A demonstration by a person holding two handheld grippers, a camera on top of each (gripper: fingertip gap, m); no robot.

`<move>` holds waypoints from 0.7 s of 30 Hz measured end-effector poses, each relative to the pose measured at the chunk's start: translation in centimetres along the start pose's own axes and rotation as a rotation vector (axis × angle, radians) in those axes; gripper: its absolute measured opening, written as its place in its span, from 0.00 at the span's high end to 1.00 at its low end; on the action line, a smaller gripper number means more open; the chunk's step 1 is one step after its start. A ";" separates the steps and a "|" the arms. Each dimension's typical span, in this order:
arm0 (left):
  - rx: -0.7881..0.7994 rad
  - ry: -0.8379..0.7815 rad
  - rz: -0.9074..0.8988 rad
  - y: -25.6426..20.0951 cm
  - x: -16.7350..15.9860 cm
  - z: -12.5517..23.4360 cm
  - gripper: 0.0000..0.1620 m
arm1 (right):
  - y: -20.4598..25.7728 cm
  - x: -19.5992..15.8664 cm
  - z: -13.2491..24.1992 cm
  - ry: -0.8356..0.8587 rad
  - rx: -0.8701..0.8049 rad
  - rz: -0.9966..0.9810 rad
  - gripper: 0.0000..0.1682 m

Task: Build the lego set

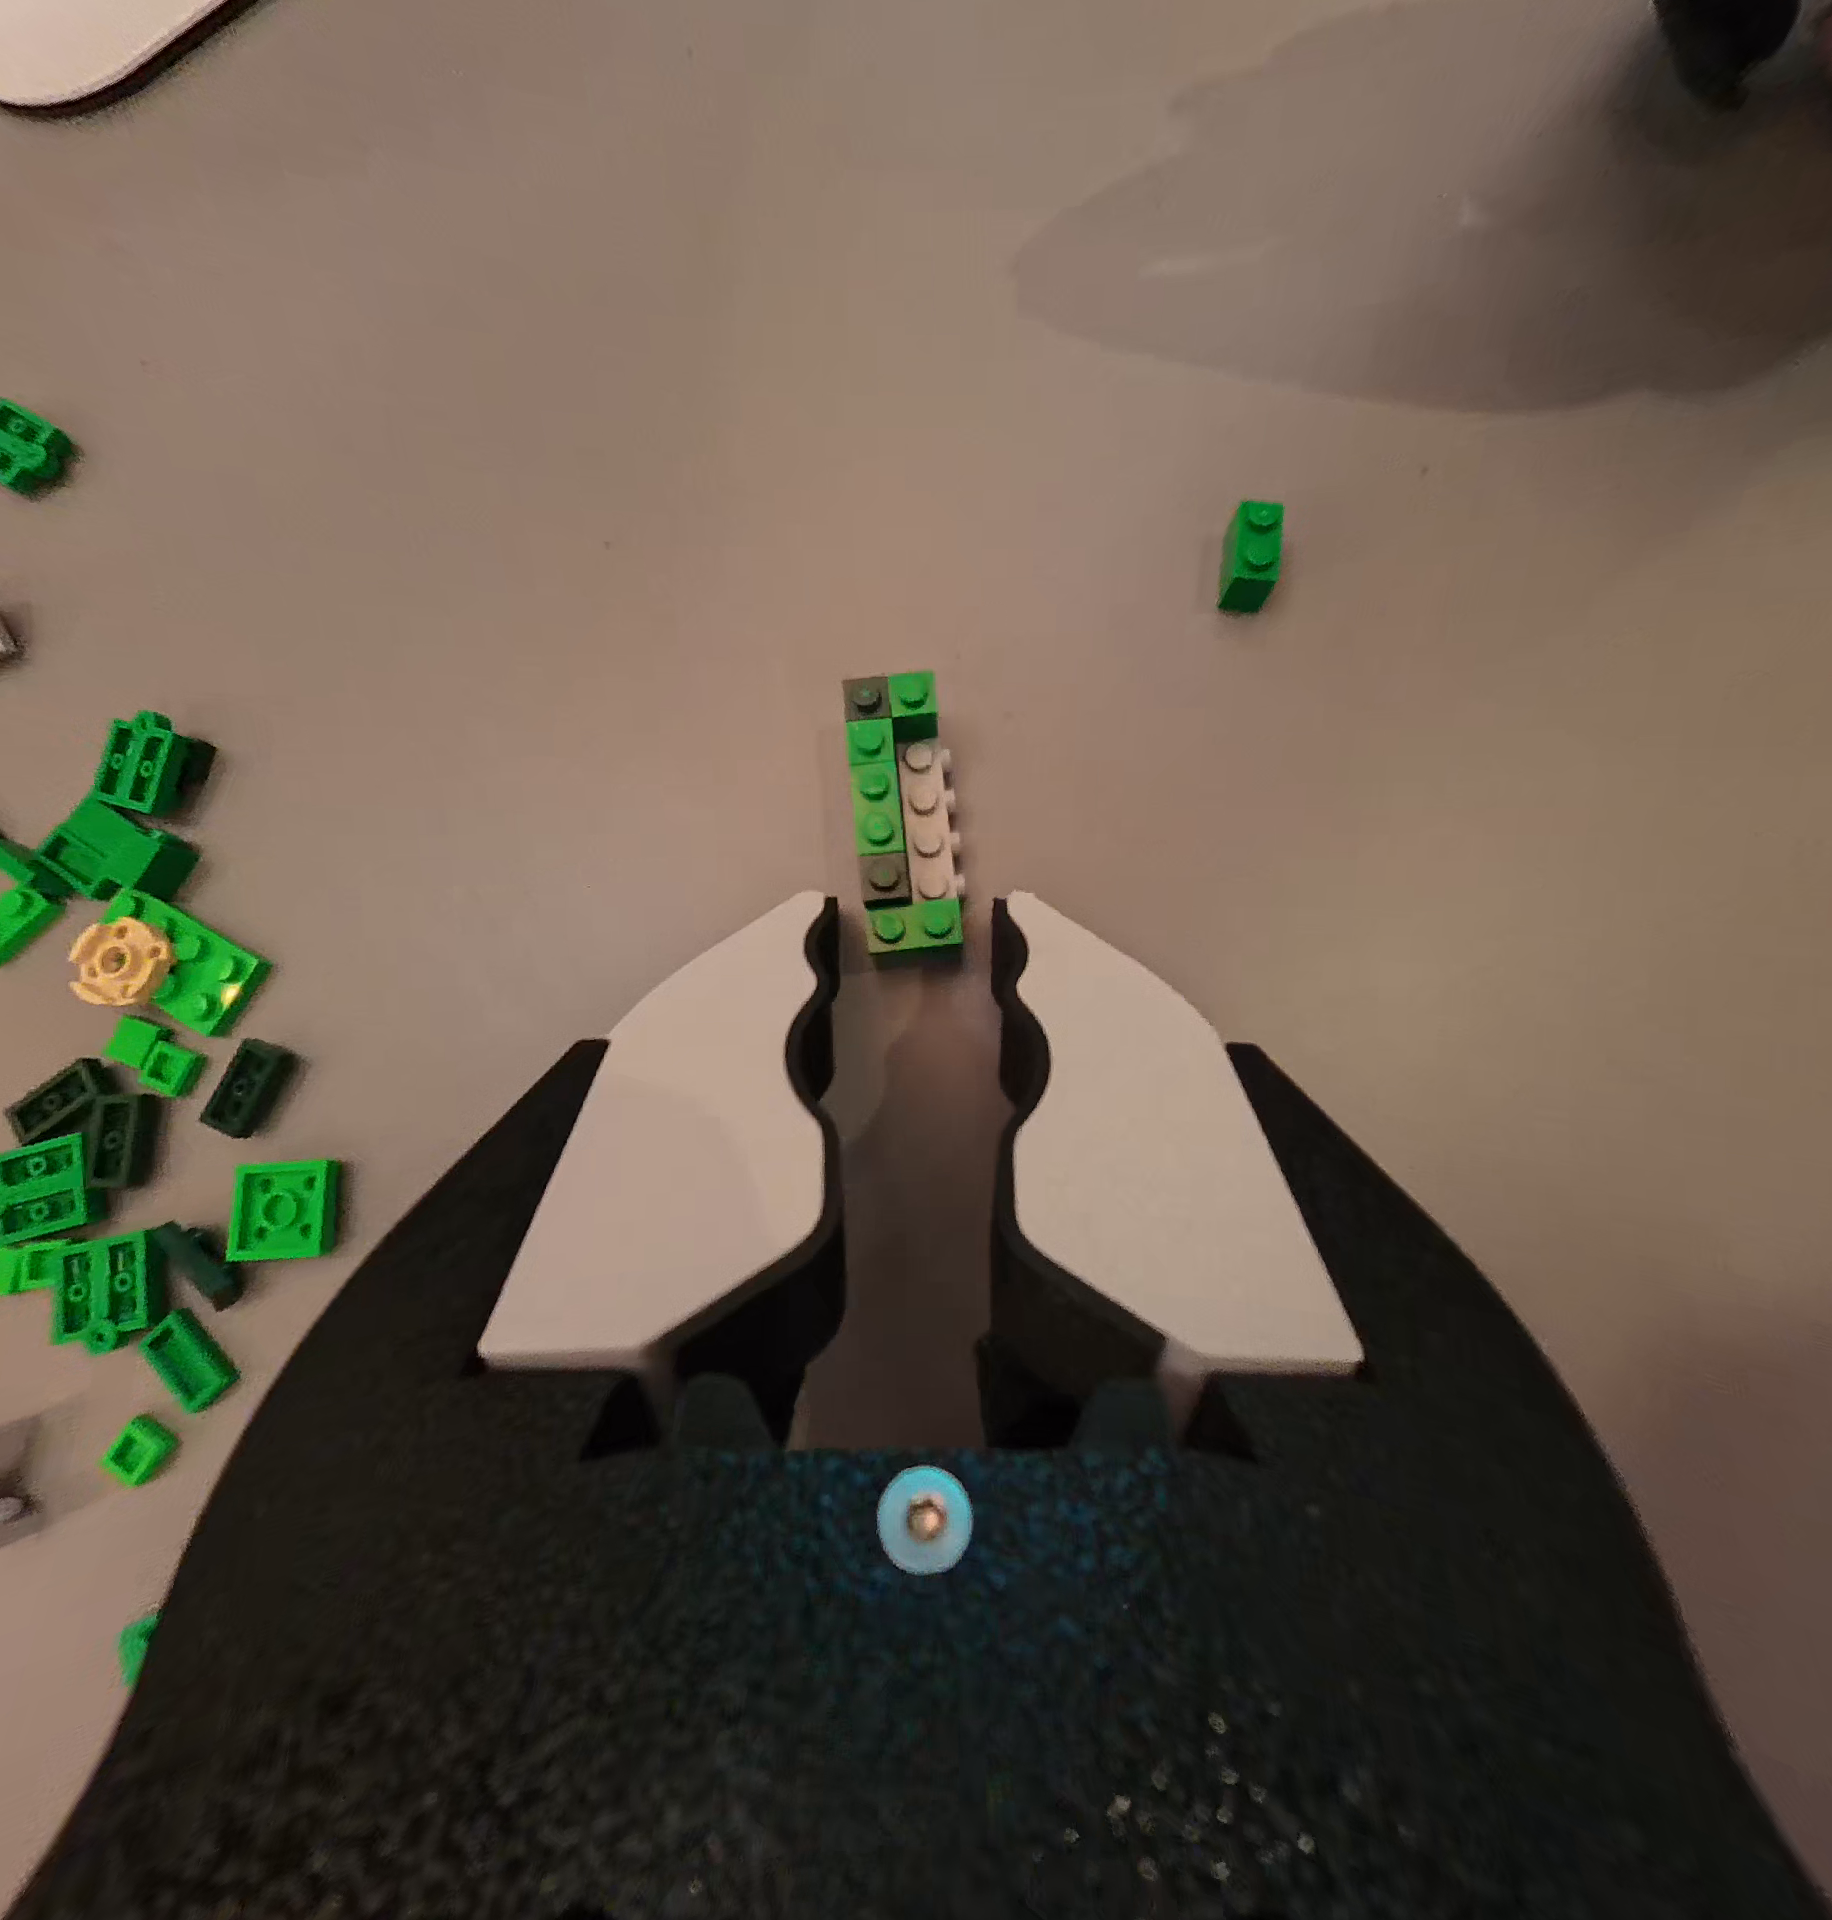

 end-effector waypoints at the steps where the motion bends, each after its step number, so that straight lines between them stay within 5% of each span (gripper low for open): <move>1: -0.013 -0.002 0.007 0.0 0.0 0.0 0.84 | 0.0 0.0 0.0 0.003 0.001 0.002 0.99; 5: 0.036 -0.063 -0.022 0.6 0.7 0.2 0.90 | 0.2 -0.1 -0.1 0.010 0.007 0.018 0.99; 9: 0.094 -0.317 0.004 1.0 5.6 2.0 0.90 | 0.0 -0.5 -0.3 0.037 -0.014 0.026 1.00; 14: 0.132 -0.303 -0.072 1.8 8.0 -0.5 0.90 | 0.2 -1.6 -0.7 0.127 -0.024 0.096 1.00; 21: -0.073 -0.252 -0.082 0.3 6.6 -2.5 0.90 | 3.5 -1.4 -1.2 0.101 0.183 0.154 1.00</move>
Point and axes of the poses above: each gripper's, where its closed fingertips meet, z back along the fingers, x out of its top, y = z × x across the jaws, the point moved 1 cm from there along z, back along the fingers, and after that the axes turned 11 degrees about z, right-handed, at the moved point
